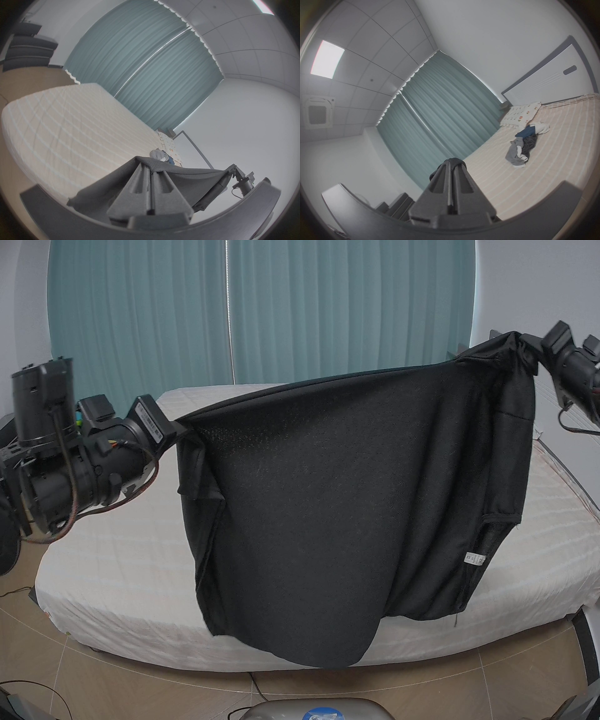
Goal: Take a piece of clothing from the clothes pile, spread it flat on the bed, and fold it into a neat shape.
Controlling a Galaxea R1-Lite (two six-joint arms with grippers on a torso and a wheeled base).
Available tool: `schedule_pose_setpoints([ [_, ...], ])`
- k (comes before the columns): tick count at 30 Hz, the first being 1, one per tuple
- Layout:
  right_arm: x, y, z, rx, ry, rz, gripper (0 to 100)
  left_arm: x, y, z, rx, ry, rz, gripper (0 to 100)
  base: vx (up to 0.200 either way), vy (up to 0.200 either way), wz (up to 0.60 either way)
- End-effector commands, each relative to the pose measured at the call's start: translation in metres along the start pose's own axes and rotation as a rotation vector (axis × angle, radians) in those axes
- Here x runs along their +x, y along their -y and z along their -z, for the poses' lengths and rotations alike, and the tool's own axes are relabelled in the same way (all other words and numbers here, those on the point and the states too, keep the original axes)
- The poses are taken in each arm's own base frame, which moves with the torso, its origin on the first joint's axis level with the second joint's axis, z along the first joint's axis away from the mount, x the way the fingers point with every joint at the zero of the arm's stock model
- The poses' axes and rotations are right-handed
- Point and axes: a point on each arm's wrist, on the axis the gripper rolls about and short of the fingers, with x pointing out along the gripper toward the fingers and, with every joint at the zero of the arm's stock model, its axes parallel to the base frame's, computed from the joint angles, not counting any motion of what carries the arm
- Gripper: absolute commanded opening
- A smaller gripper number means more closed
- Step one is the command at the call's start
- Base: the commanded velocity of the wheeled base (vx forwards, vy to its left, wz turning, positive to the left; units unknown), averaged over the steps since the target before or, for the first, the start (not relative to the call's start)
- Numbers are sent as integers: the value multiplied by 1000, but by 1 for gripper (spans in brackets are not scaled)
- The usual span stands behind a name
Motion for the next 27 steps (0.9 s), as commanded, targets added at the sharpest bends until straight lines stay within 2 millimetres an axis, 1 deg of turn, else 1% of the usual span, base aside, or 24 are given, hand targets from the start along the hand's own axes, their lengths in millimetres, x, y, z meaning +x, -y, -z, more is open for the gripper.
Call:
schedule_pose_setpoints([
  [1, 94, 47, 43, -54, -33, 193, 0, 75, -39, 8, -120, -107, -115, 0, 0, 0, 0],
  [2, 103, 53, 47, -56, -29, 200, 0, 83, -45, 9, -130, -120, -120, 0, 0, 0, 0],
  [4, 111, 58, 50, -57, -20, 202, 0, 91, -50, 8, -135, -124, -129, 0, 0, 0, 0],
  [5, 122, 65, 55, -59, 0, 197, 0, 104, -58, 9, -142, -127, -146, 0, 200, 0, 0],
  [6, 125, 67, 57, -59, 3, 196, 0, 108, -60, 9, -146, -128, -152, 0, 200, 0, 0],
  [8, 138, 79, 70, -76, 2, 202, 0, 126, -70, 10, -180, -122, -173, 0, 200, 0, 0],
  [9, 138, 79, 70, -76, 2, 202, 0, 126, -70, 10, -180, -122, -173, 0, 200, 0, 0],
  [10, 146, 90, 84, -87, -15, 215, 0, 139, -75, 12, -203, -125, -182, 0, 200, 0, 0],
  [11, 149, 93, 88, -88, -19, 218, 0, 143, -78, 14, -206, -127, -188, 0, 200, 0, 0],
  [12, 154, 99, 97, -90, -21, 220, 0, 151, -83, 17, -211, -133, -199, 0, 200, 0, 0],
  [14, 160, 109, 109, -93, -27, 224, 0, 164, -90, 22, -211, -138, -207, 0, 200, 0, 0],
  [15, 160, 109, 109, -93, -27, 224, 0, 164, -90, 22, -211, -138, -207, 0, 200, 0, 0],
  [16, 164, 119, 122, -109, -49, 244, 0, 174, -97, 25, -214, -141, -218, 0, 200, 0, 0],
  [17, 164, 119, 122, -109, -49, 244, 0, 174, -97, 25, -214, -141, -218, 0, 200, 0, 0],
  [20, 174, 144, 151, -155, -86, 313, 0, 199, -112, 38, -210, -158, -240, 0, 200, 0, 0],
  [22, 177, 153, 164, -159, -93, 321, 0, 209, -121, 45, -208, -163, -259, 0, 200, 0, 0],
  [24, 179, 161, 175, -162, -105, 326, 0, 218, -129, 52, -203, -169, -274, 0, 0, 0, 0],
  [27, 183, 180, 198, -170, -141, 351, 0, 230, -145, 65, -210, -188, -304, 0, 0, 0, 0],
])
